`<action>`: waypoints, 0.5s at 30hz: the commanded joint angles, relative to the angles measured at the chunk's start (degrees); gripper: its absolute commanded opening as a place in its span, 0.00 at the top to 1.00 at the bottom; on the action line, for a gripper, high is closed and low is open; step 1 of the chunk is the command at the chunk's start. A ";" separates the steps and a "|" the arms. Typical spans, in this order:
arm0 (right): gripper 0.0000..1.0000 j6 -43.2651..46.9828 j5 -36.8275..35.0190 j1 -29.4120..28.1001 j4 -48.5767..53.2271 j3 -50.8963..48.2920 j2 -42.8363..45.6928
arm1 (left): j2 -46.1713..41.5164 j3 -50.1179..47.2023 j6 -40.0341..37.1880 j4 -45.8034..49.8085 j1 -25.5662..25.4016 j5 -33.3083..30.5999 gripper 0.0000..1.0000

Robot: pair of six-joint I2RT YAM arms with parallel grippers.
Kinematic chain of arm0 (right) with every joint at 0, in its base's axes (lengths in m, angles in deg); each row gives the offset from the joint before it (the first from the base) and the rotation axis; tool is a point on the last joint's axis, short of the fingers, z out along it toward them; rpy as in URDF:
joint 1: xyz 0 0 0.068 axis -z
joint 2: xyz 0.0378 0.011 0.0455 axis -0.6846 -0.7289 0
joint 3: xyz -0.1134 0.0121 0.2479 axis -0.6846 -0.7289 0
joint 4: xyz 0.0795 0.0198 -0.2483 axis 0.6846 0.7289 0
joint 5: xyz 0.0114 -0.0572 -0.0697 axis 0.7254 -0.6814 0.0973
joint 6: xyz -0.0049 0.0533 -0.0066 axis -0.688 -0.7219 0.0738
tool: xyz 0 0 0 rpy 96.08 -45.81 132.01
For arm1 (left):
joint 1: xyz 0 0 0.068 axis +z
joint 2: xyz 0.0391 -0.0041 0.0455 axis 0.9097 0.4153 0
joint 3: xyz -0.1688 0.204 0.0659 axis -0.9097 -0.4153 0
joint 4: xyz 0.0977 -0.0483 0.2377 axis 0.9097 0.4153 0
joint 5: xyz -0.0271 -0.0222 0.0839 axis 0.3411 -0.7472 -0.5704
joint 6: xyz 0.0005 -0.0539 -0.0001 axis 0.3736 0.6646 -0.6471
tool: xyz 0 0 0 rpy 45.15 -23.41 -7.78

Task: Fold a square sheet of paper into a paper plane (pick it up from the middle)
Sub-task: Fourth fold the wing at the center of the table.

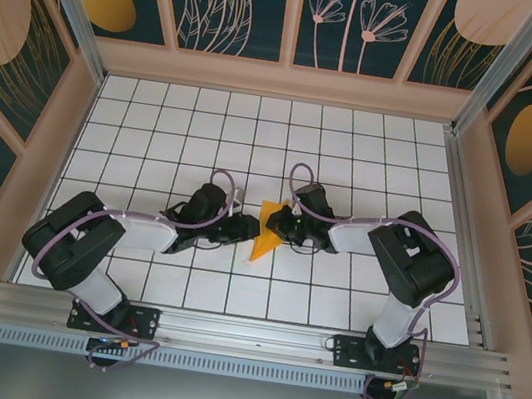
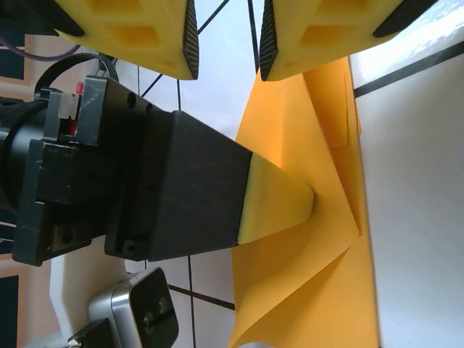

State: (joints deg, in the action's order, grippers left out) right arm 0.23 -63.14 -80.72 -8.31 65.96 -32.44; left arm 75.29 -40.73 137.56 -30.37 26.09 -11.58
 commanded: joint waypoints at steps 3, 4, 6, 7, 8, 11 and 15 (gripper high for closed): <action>0.87 1.38 -3.51 -0.35 4.94 0.17 -2.89 | 4.03 1.59 -1.28 0.78 -0.57 2.61 0.68; 0.87 1.41 -3.54 -0.36 4.95 0.17 -2.87 | 4.42 1.67 -1.37 0.84 -0.68 2.73 0.68; 0.88 1.41 -3.47 -0.36 4.95 0.17 -2.98 | 5.19 1.95 -1.55 0.93 -0.81 2.74 0.68; 0.87 1.41 -3.45 -0.36 4.96 0.17 -2.95 | 5.46 2.03 -1.52 1.06 -0.93 2.61 0.68; 0.87 1.37 -3.45 -0.36 4.82 0.12 -2.99 | 5.79 2.04 -1.62 1.11 -0.96 2.51 0.68; 0.88 1.41 -3.44 -0.36 4.95 0.12 -2.95 | 6.60 2.36 -1.88 1.00 -0.97 2.74 0.70; 0.87 1.41 -3.36 -0.36 4.87 0.21 -3.06 | 7.60 2.78 -2.47 3.12 -1.03 1.64 0.79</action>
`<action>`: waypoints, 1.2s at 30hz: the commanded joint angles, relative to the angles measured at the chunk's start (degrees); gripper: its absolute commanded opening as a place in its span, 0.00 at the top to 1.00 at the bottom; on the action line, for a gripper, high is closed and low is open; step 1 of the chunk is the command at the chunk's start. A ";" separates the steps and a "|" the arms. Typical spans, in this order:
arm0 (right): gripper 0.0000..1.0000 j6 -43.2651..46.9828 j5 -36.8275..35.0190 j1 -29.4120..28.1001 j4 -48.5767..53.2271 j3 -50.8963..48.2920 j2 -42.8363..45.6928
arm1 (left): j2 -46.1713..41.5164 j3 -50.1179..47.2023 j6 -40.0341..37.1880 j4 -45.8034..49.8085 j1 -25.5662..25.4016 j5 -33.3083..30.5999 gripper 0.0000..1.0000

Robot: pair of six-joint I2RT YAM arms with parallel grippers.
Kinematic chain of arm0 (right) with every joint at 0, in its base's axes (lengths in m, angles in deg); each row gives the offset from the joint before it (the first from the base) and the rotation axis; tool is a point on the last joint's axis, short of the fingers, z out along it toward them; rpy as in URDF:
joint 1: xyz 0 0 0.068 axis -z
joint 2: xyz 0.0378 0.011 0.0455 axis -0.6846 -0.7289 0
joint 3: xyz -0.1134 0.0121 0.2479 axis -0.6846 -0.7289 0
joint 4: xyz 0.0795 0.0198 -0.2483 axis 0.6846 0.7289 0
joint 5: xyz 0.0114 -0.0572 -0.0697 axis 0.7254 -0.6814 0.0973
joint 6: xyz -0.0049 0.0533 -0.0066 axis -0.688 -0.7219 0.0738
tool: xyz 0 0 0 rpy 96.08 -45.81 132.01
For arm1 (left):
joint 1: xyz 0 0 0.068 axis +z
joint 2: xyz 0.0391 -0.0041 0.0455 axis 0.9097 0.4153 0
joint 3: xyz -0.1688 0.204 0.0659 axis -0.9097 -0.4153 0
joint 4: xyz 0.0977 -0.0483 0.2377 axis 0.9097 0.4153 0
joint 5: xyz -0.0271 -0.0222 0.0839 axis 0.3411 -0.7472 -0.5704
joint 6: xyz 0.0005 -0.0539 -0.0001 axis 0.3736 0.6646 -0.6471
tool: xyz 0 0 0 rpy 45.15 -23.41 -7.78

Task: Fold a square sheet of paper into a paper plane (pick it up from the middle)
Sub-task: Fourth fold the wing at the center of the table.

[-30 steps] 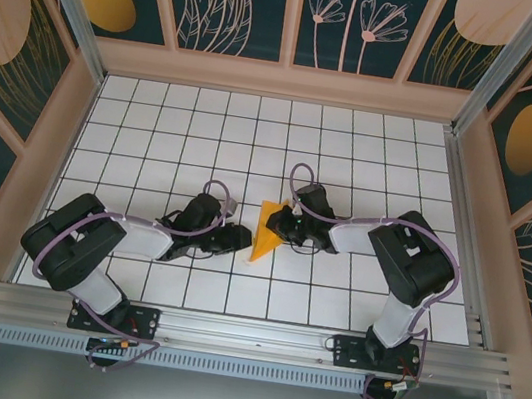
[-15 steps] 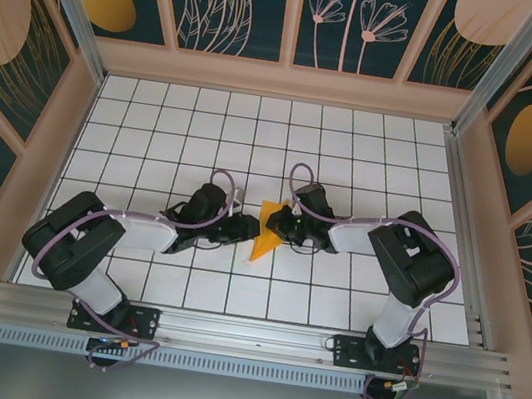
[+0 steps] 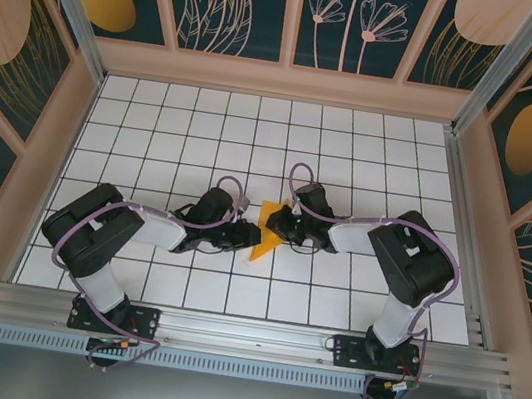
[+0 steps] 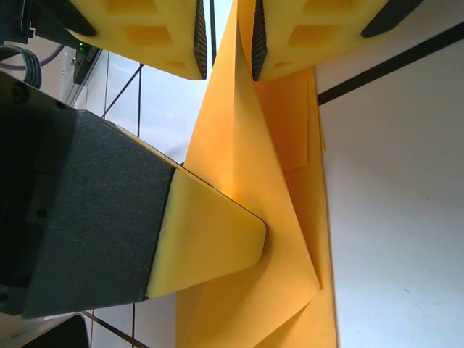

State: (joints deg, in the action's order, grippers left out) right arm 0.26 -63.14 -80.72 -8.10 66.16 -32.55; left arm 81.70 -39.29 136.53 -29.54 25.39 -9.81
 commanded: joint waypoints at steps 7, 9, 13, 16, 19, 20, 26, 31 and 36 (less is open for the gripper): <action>0.87 1.65 -2.94 -0.36 4.47 0.32 -2.74 | 1.66 0.66 -1.70 5.81 -0.33 -3.81 0.93; 0.87 2.11 -2.52 -0.36 3.98 0.39 -2.27 | 1.72 0.21 -1.23 5.52 -0.35 -4.37 0.95; 0.86 2.40 -0.76 -0.45 2.35 0.41 -0.46 | 1.67 -0.32 -0.33 4.38 -0.31 -4.48 0.98; 0.85 2.38 -0.90 -0.49 2.01 0.24 1.81 | 1.70 -0.40 -0.26 4.33 -0.31 -4.36 0.98; 0.84 2.88 0.05 -0.83 1.03 0.06 3.47 | 2.82 -0.37 -0.26 4.26 -0.30 -4.15 0.99; 0.84 2.95 0.45 -1.04 0.68 0.06 3.89 | 3.24 -0.45 -0.17 4.23 -0.35 -4.17 0.99; 0.85 2.64 3.10 -1.94 -1.80 -0.09 2.78 | 3.58 -0.44 -0.07 3.96 -0.33 -4.03 0.99; 0.86 2.44 2.91 -1.93 -2.14 0.63 -0.53 | 3.49 -0.44 -0.26 4.23 -0.29 -4.10 0.99; 0.86 2.12 1.34 -1.95 -0.41 0.72 -2.72 | 3.27 -0.60 -0.35 4.19 -0.27 -3.86 0.99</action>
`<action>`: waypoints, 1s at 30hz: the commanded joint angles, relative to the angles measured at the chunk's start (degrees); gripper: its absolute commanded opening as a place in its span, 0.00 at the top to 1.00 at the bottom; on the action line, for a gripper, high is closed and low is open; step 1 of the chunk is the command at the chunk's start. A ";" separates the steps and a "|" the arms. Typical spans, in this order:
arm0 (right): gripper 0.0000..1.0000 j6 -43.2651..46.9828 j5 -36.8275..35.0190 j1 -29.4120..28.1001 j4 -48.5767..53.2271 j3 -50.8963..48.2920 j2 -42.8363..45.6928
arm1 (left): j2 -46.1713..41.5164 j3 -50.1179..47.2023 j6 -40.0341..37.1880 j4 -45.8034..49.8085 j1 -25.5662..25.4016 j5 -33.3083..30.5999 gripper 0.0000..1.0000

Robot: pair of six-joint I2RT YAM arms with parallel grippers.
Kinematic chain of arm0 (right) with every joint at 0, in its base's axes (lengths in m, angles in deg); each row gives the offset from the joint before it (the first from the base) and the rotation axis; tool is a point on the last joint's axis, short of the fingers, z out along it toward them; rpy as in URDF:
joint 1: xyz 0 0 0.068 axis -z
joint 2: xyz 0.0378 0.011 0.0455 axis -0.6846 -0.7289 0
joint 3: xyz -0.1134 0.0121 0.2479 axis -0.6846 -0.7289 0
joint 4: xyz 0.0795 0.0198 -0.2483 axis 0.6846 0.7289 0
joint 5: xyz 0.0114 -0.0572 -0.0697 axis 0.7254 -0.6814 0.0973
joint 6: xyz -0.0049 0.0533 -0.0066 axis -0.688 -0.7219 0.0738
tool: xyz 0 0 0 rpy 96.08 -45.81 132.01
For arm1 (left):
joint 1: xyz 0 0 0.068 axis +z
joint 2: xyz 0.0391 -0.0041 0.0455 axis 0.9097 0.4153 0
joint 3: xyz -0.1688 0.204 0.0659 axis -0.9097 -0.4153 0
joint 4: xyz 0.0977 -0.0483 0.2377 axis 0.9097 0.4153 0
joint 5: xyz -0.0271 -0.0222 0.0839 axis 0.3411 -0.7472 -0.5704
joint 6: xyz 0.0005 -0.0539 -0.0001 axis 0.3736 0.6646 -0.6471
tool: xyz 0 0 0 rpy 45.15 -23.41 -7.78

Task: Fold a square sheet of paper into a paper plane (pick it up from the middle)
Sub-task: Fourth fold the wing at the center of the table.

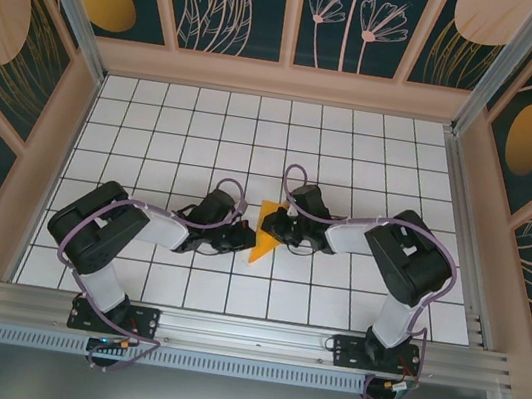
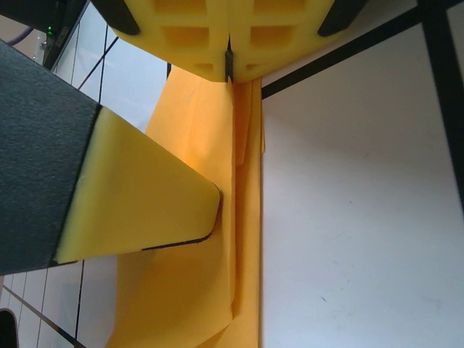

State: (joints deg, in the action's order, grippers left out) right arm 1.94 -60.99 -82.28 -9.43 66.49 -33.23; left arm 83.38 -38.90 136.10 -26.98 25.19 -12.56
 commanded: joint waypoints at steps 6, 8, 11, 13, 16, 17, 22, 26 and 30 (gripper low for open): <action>0.87 0.77 -3.45 -0.35 3.58 -0.31 -1.85 | 0.69 -0.85 -0.05 1.63 -0.14 -1.28 0.93; 0.87 0.85 -3.41 -0.22 3.44 -0.44 -1.81 | -1.09 -1.10 -0.13 1.64 -0.08 -1.19 0.90; 0.88 0.44 -3.48 -0.22 3.00 -0.91 -1.89 | -2.56 -1.74 -0.42 1.64 -0.14 -0.58 0.85; 0.88 0.19 -3.49 -0.22 2.81 -1.12 -2.02 | -3.62 -2.21 -0.57 1.94 -0.14 -0.69 0.83; 0.88 0.15 -3.47 -0.21 2.81 -1.12 -2.02 | -3.39 -1.80 -0.96 2.17 -0.14 0.13 0.83; 0.88 0.20 -3.39 -0.18 2.73 -1.10 -1.98 | -2.99 -1.50 -1.14 2.40 -0.09 0.36 0.83; 0.88 0.23 -3.74 -0.22 3.24 -1.02 -1.79 | -1.87 -1.23 -1.46 3.18 -0.14 1.30 0.84; 0.87 0.16 -4.05 -0.19 3.42 -1.16 -1.81 | -1.37 -0.29 -3.29 7.39 -0.15 -0.02 0.87; 0.87 0.14 -4.10 -0.18 3.34 -1.21 -2.19 | -0.27 0.53 -4.72 9.73 -0.17 -0.05 0.87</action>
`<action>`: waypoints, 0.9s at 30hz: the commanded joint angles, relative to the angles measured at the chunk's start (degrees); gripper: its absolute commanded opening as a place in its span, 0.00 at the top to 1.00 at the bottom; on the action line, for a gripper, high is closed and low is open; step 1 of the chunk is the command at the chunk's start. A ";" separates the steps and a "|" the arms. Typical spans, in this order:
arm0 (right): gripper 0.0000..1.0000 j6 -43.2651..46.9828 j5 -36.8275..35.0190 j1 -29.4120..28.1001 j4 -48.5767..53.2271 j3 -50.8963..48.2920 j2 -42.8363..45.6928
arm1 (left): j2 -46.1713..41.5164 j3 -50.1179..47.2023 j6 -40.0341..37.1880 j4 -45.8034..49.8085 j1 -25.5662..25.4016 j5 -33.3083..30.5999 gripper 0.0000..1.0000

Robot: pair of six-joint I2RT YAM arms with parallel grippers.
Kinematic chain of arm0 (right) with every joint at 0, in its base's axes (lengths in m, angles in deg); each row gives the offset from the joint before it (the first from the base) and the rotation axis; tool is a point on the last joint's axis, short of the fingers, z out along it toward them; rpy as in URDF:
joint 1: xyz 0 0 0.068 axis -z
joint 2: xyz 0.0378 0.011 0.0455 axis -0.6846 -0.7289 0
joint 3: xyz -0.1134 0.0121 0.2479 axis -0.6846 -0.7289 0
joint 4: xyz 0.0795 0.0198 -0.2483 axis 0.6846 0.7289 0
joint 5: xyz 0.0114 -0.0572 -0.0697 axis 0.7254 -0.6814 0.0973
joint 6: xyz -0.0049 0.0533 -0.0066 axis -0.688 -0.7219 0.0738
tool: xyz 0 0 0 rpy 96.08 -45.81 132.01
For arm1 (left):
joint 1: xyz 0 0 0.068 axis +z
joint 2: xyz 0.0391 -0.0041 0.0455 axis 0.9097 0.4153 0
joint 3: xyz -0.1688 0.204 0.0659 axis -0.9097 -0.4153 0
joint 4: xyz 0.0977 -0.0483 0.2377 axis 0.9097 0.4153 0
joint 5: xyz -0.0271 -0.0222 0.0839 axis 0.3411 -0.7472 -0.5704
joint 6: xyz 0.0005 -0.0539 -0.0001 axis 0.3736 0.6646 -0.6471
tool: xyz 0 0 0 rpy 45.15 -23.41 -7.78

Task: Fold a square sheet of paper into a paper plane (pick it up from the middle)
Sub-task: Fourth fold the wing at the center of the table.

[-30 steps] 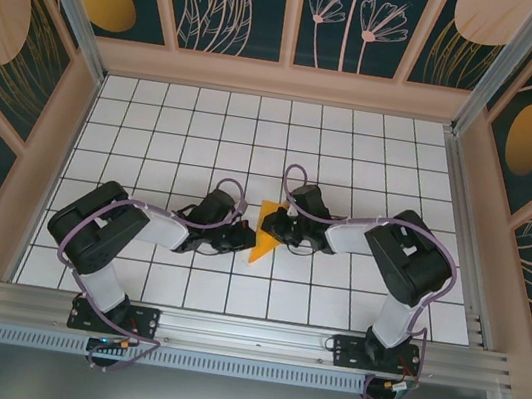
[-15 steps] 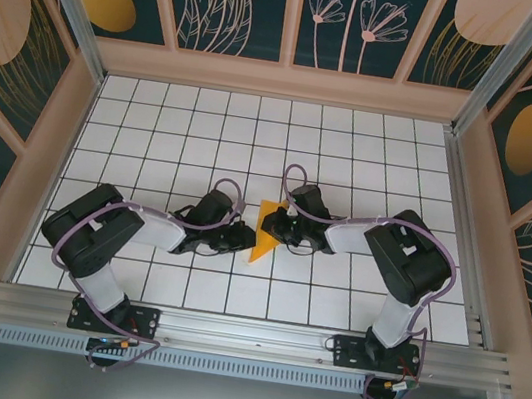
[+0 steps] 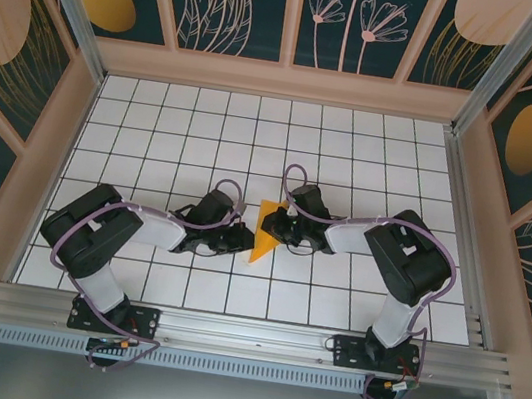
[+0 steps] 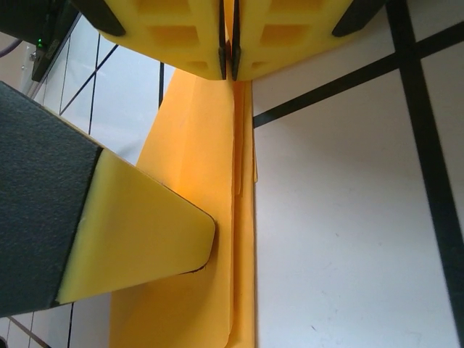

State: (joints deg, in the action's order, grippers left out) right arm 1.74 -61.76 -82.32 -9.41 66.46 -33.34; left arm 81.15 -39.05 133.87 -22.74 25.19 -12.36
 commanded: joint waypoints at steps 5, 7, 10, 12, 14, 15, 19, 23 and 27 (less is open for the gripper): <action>0.87 0.20 -3.46 -0.10 3.62 -1.02 -2.47 | 4.06 1.72 -4.30 8.48 -0.41 -0.13 0.91; 0.87 0.12 -3.75 -0.09 3.99 -0.82 -2.51 | 3.27 1.37 -4.44 9.28 -0.67 -0.68 0.91; 0.88 0.02 -4.03 -0.09 4.24 -0.86 -2.49 | 2.08 1.17 -4.95 11.84 -0.61 -2.13 0.92; 0.88 -0.10 -4.05 -0.08 4.15 -0.99 -2.59 | 0.27 0.87 -4.91 11.99 -0.70 -2.00 0.89; 0.88 -0.10 -4.21 -0.09 4.31 -1.03 -2.64 | -1.31 1.14 -4.93 12.62 -0.70 -1.61 0.88; 0.88 -0.24 -4.30 -0.09 4.33 -1.00 -2.72 | -2.69 1.39 -4.93 12.99 -0.77 -1.94 0.87; 0.88 -0.19 -4.30 -0.04 4.28 -1.05 -2.68 | -9.65 2.27 -4.39 14.76 -0.77 -5.88 0.85; 0.88 -0.43 -4.30 0.00 3.96 -1.31 -2.58 | -13.28 2.07 -2.33 8.86 -0.78 -5.62 0.87; 0.88 -0.47 -4.21 0.00 3.97 -1.32 -2.78 | -10.00 3.08 -0.65 2.64 -0.77 -2.06 0.88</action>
State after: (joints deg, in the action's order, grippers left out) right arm 1.50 -62.09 -82.32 -9.41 66.46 -33.34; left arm 69.11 -36.82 131.57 -15.59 24.62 -15.99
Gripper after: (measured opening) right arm 0.119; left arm 0.119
